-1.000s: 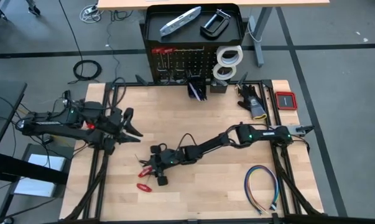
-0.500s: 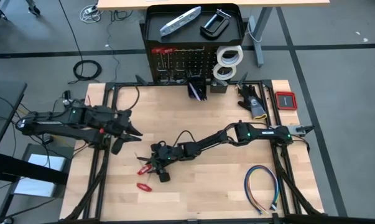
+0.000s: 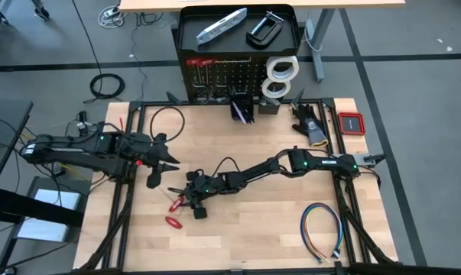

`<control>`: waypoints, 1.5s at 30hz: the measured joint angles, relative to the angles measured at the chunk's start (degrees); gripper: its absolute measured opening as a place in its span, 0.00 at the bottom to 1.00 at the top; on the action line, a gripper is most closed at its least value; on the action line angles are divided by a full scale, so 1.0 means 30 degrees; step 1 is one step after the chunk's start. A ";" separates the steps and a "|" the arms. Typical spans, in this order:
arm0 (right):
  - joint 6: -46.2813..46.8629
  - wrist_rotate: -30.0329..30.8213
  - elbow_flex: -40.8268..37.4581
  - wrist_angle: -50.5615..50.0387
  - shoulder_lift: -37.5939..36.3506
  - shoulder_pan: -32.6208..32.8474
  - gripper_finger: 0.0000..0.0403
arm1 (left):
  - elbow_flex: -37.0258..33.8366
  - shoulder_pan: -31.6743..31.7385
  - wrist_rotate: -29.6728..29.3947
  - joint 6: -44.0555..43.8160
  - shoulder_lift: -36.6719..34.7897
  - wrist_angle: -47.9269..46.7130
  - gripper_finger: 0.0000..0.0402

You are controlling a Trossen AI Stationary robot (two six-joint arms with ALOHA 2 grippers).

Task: Hang tools onto peg board
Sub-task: Hang the red allen wrench on the peg board

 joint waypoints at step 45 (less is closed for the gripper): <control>-0.0241 -0.4275 0.4031 -0.1069 0.2353 -0.1173 0.44 | 0.0005 -0.0092 0.2608 -0.4296 0.0082 -0.4762 0.24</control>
